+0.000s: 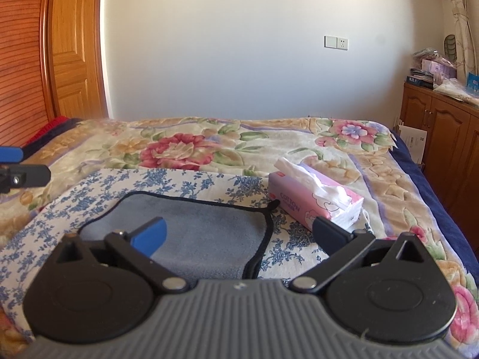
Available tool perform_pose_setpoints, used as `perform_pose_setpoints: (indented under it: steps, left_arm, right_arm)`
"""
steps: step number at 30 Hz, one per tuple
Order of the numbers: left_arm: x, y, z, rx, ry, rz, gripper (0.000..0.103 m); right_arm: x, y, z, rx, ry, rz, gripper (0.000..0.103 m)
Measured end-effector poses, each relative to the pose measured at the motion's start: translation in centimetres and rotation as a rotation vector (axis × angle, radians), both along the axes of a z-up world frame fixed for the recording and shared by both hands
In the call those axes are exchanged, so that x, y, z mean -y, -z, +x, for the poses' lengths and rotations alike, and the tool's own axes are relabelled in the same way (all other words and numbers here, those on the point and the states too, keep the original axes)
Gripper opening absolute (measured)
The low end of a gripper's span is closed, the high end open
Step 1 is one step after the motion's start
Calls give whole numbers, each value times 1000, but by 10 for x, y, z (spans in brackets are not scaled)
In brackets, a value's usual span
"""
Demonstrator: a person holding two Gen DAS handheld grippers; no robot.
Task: Fold towel
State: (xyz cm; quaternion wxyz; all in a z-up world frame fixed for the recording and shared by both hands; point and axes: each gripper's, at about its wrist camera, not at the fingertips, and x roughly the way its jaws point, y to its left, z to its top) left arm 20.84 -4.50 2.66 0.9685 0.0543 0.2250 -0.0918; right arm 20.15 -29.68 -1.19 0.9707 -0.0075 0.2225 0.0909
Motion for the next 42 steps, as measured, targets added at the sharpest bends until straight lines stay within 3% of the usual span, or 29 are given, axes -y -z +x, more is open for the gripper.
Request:
perform_pose_setpoints:
  steps: [14,27,42]
  left_arm:
    - [0,-37,-50,43,12,-13,103]
    - [-10,-59,-89,66,-51,-26,103]
    - [-8,-43,-132,52,-20,-15,103]
  right_arm:
    - [-2,-24,-45,22,0,35,103]
    - [-6,-49,-81,55,-5,34,103]
    - [-12,-51,-114,65,-10,33,103]
